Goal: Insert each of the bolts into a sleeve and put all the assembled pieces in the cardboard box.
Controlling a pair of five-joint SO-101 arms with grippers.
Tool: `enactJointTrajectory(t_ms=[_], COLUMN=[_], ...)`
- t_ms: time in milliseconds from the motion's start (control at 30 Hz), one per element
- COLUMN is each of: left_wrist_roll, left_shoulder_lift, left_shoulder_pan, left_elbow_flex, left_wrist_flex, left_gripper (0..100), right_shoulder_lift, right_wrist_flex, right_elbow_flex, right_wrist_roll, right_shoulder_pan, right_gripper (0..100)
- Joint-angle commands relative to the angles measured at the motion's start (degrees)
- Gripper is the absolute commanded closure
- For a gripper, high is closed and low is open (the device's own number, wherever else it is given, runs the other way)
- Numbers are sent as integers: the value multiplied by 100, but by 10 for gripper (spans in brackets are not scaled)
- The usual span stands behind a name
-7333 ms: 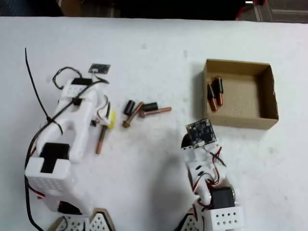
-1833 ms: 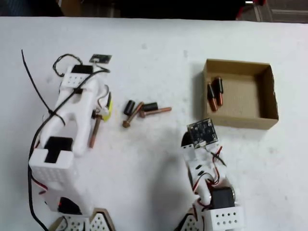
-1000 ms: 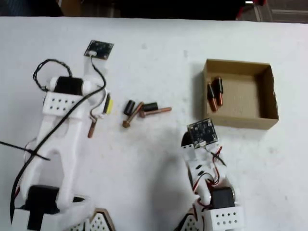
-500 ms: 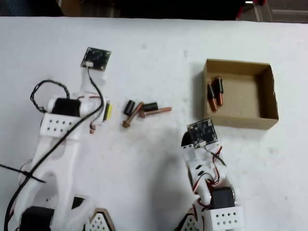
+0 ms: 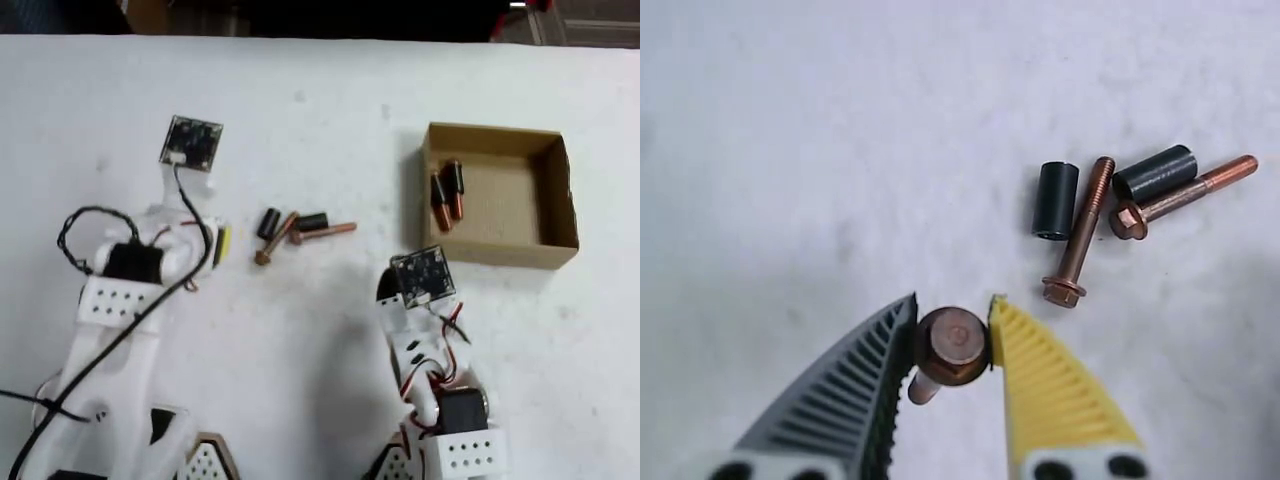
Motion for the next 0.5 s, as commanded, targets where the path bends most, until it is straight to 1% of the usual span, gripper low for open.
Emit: enactJointTrajectory(t_ms=[0,133,267,467], left_wrist_roll=[-62,-62,-62,-26], left_shoulder_lift=[-479,-866,-1279,-1798], left_shoulder_pan=[92,84,48,40], left_elbow_flex=[123,448,668,756], left_wrist_flex=[-396,-615,-651,-651], left_gripper=[960,961,962,962], right_shoulder_lift=[-57,-57,-57,-57], right_wrist_flex=[-189,-189,-207,-910], right_elbow_flex=[44,44,44,44], right_wrist_roll=[-44,-18,-9,-9], right_shoulder_pan=[-207,-831,-1341,-1842], right_gripper=[981,981,981,981])
